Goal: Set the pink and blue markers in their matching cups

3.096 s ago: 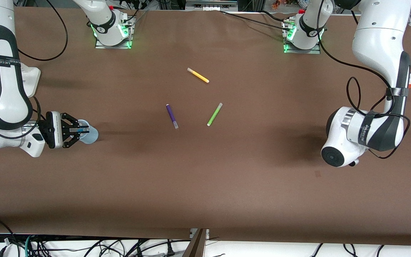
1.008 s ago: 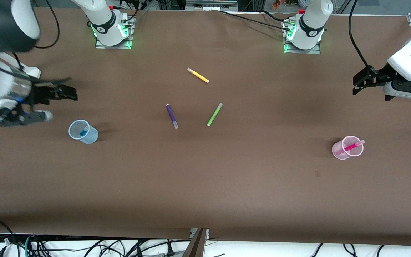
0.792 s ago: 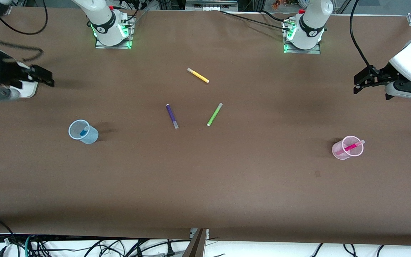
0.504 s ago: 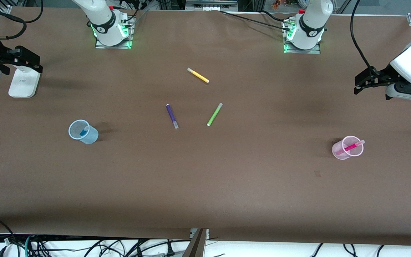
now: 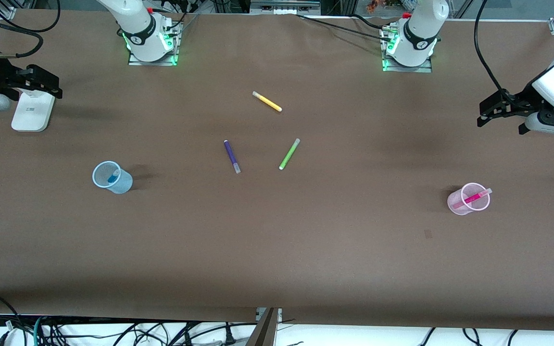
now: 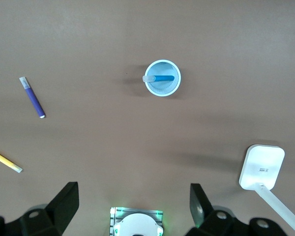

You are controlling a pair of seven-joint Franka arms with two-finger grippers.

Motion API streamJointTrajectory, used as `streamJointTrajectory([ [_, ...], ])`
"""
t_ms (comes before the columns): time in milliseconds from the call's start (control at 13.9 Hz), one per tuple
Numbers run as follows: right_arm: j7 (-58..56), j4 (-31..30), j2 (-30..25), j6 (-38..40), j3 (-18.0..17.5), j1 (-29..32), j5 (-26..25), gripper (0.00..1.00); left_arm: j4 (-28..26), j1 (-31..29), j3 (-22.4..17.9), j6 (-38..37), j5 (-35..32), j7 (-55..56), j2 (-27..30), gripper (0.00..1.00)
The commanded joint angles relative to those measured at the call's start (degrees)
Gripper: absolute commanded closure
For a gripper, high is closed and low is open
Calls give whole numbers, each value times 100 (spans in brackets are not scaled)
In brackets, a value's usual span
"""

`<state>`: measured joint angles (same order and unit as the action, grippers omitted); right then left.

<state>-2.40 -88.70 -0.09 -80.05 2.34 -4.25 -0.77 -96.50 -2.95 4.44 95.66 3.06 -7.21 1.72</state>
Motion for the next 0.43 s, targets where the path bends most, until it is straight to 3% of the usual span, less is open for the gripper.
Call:
streamJointTrajectory([
  [0,12,230,114,165,-14,47,-54,0,61,189,-189,-100,125,9,39,0],
  [144,12,248,114,165,-5,47,-54,0,70,452,-451,-109,116,17,47,0],
  [360,29,248,114,165,-5,47,-54,0,166,410,-444,-187,116,9,48,0],
])
